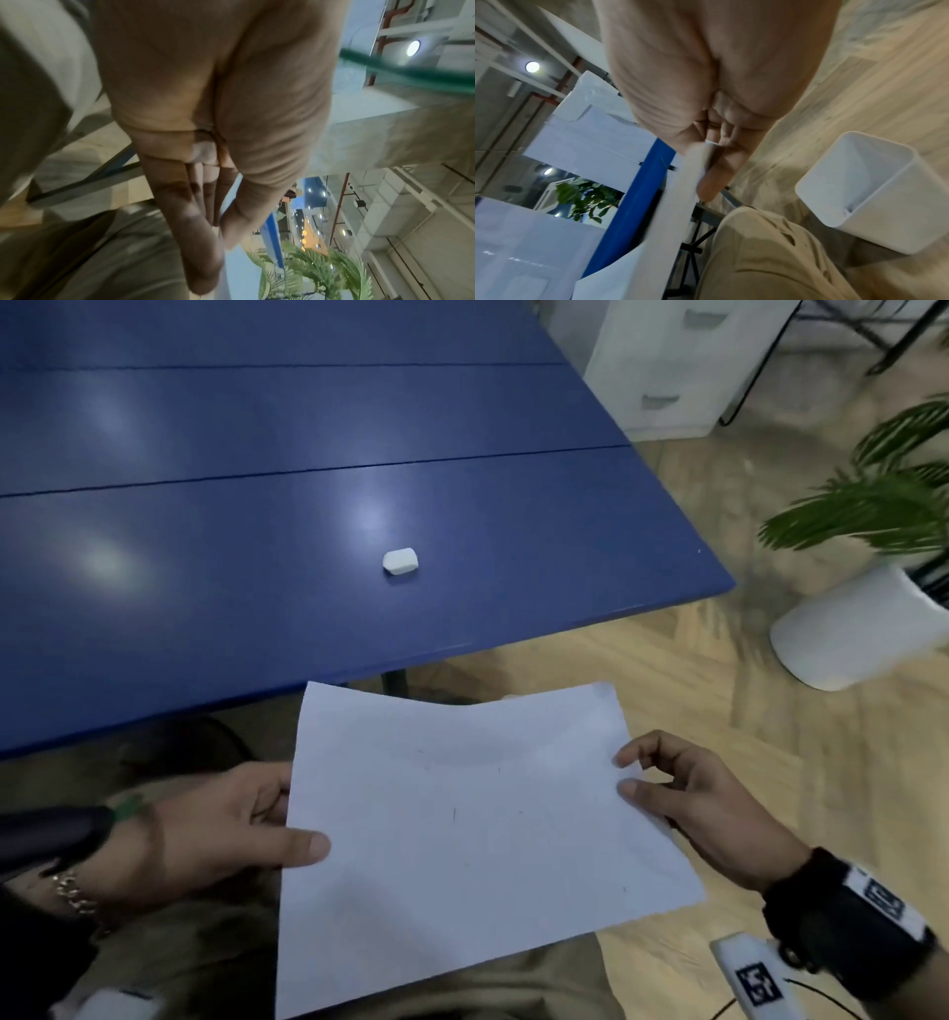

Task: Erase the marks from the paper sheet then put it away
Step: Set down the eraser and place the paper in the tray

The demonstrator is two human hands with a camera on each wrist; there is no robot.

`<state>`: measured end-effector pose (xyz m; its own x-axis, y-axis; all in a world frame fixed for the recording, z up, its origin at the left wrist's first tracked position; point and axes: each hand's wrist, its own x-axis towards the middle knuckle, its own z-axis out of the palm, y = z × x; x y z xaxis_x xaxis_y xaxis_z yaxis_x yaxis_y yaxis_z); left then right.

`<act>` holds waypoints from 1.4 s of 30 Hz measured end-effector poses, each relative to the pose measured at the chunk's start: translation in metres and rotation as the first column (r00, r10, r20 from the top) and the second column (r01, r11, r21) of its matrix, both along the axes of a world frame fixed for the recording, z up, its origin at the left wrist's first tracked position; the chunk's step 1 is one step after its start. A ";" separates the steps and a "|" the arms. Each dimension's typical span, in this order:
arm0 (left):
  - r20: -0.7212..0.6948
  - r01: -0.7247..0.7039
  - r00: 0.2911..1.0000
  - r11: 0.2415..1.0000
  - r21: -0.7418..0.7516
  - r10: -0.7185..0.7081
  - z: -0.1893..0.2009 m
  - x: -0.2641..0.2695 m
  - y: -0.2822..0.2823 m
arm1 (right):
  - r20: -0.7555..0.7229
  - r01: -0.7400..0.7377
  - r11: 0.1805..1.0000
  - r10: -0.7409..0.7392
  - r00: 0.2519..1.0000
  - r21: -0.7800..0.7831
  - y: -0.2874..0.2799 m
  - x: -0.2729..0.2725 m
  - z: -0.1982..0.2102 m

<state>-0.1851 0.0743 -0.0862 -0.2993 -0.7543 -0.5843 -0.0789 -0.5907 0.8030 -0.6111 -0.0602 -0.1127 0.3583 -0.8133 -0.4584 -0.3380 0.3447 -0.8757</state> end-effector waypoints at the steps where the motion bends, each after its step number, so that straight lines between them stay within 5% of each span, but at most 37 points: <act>1: 0.007 -0.047 0.999 0.999 0.013 0.047 -0.004 -0.011 0.000 | 0.000 -0.001 1.000 0.001 1.000 0.014 0.000 -0.005 -0.006; 6: 0.012 -0.250 0.968 0.965 0.079 0.249 -0.027 -0.044 -0.009 | -0.012 0.004 0.999 -0.004 1.000 0.036 -0.013 -0.021 -0.049; 13: 0.132 -0.235 0.964 0.972 0.012 0.232 -0.048 -0.050 -0.038 | 0.078 0.090 0.992 -0.097 0.992 0.087 -0.053 -0.016 -0.102; 23: 0.296 -0.398 0.881 0.917 0.041 0.369 -0.071 -0.069 -0.100 | 0.049 0.135 0.952 -0.154 0.987 0.273 -0.109 0.001 -0.168; 31: 0.406 -0.234 0.884 0.971 -0.045 0.232 -0.113 -0.081 -0.150 | -0.048 0.281 0.908 -0.281 0.959 0.310 -0.128 0.007 -0.226; 35: 0.468 -0.221 0.854 0.973 -0.068 0.227 -0.118 -0.094 -0.167 | -0.130 0.345 0.919 -0.324 0.937 0.193 -0.128 0.000 -0.239; 39: 0.534 -0.167 0.827 0.984 -0.066 0.176 -0.125 -0.104 -0.175 | -0.338 0.071 0.991 -0.104 0.935 -0.110 -0.120 0.012 -0.208; 42: 0.577 -0.160 0.800 0.985 -0.060 0.165 -0.130 -0.114 -0.180 | -0.300 -0.254 0.941 0.181 0.937 -0.226 -0.095 0.047 -0.150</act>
<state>-0.2991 -0.1055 -0.2160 0.2189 -0.7666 -0.6036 -0.4332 -0.6307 0.6439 -0.5637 -0.1553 -0.2629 0.4316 -0.8318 -0.3490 -0.6155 0.0113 -0.7881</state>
